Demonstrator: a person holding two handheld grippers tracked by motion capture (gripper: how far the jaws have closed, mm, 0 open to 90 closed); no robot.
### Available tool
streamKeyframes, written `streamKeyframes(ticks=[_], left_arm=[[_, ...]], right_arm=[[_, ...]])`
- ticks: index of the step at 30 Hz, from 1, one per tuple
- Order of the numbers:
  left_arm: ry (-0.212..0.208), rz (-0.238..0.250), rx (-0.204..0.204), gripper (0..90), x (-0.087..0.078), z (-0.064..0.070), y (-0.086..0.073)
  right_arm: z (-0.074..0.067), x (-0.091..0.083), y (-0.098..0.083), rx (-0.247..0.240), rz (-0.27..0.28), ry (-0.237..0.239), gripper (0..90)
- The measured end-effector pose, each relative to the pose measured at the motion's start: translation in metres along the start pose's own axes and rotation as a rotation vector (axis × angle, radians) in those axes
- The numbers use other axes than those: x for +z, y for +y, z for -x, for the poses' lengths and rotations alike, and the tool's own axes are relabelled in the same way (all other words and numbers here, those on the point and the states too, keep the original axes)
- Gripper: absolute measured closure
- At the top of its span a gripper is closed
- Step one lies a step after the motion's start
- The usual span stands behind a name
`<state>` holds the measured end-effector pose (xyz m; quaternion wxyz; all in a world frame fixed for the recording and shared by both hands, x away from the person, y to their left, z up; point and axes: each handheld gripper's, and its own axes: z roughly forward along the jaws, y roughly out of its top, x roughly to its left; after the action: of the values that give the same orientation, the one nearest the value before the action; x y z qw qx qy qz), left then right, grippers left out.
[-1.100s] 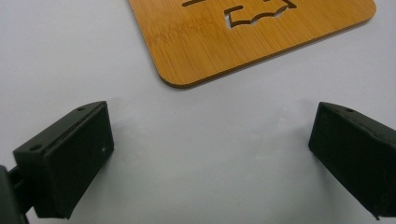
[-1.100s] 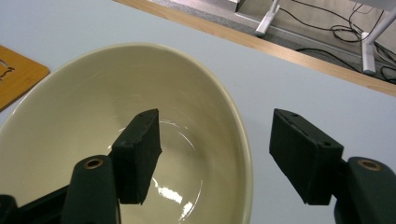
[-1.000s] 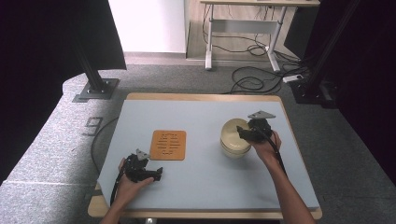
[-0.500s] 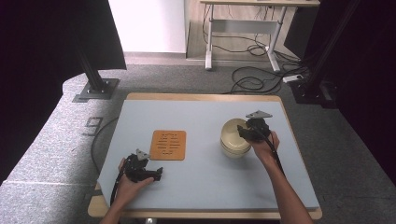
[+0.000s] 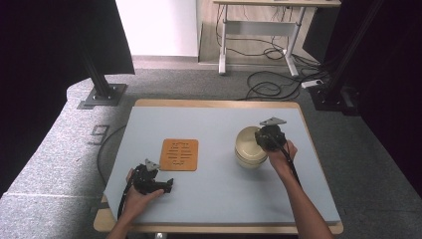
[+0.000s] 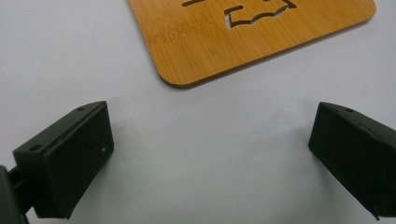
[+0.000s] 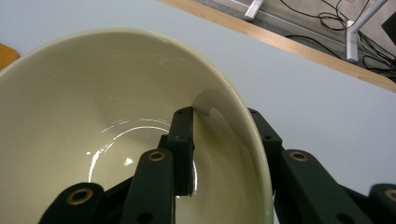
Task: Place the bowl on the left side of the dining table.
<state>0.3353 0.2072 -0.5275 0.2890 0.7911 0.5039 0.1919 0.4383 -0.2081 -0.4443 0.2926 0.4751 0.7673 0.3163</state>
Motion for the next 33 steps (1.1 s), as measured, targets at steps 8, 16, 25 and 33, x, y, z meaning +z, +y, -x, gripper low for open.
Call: streamKeyframes(ticks=[8, 16, 25, 33], left_arm=[[0.000, 0.000, -0.001, 0.0, 0.000, 0.000, 0.000], [0.000, 0.000, 0.000, 0.0, 0.000, 0.000, 0.000], [0.000, 0.000, -0.001, 0.0, 0.000, 0.000, 0.000], [0.000, 0.000, 0.000, 0.0, 0.000, 0.000, 0.000]], right_arm=[[0.003, -0.007, 0.002, 0.036, 0.010, 0.006, 72.3], [0.005, -0.008, 0.003, 0.059, 0.005, 0.019, 73.4], [0.007, -0.014, 0.003, 0.066, 0.012, 0.029, 77.5], [0.011, -0.020, -0.001, 0.065, 0.017, 0.045, 82.5]])
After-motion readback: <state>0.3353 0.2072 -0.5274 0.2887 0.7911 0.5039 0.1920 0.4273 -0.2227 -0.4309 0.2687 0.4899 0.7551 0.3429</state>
